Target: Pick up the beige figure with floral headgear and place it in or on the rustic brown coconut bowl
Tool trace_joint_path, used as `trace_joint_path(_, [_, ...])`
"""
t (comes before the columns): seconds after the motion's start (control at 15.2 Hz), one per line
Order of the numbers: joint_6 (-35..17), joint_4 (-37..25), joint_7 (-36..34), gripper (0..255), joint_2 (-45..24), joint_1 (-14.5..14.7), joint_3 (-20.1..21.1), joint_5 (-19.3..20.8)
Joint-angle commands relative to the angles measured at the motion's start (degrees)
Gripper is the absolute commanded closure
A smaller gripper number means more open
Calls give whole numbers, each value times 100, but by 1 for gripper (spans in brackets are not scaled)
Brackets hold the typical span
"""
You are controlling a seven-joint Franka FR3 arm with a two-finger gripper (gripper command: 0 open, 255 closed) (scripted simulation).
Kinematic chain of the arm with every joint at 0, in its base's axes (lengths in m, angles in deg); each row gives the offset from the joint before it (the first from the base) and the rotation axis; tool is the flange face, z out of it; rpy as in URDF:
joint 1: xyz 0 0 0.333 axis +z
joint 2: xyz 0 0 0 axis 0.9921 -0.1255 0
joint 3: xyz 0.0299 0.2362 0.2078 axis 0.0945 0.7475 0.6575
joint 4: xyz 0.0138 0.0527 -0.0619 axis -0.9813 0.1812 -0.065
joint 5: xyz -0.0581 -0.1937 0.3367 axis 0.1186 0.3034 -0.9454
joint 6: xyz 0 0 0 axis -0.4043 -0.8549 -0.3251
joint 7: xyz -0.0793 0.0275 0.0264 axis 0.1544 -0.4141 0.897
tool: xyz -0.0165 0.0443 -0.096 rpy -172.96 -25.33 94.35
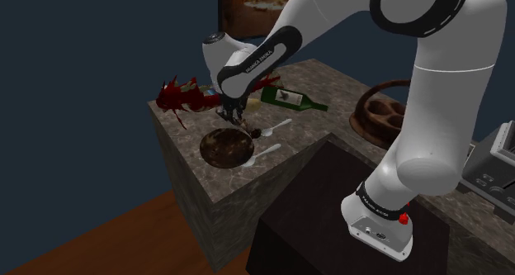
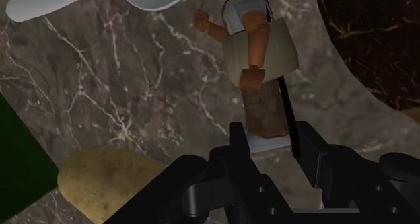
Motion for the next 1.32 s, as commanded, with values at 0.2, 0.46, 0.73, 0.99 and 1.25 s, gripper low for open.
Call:
trace_joint_path(0.2, [296, -27, 122, 255, 282, -19, 40, -104])
trace_joint_path(0.46, [538, -86, 216, 255, 478, -29, 66, -182])
trace_joint_path(0.73, [787, -165, 306, 255, 660, -35, 88, -254])
trace_joint_path(0.99, [1041, -264, 394, 255, 826, -39, 106, -320])
trace_joint_path(1.25, [1262, -419, 61, 255, 802, 200, 271, -367])
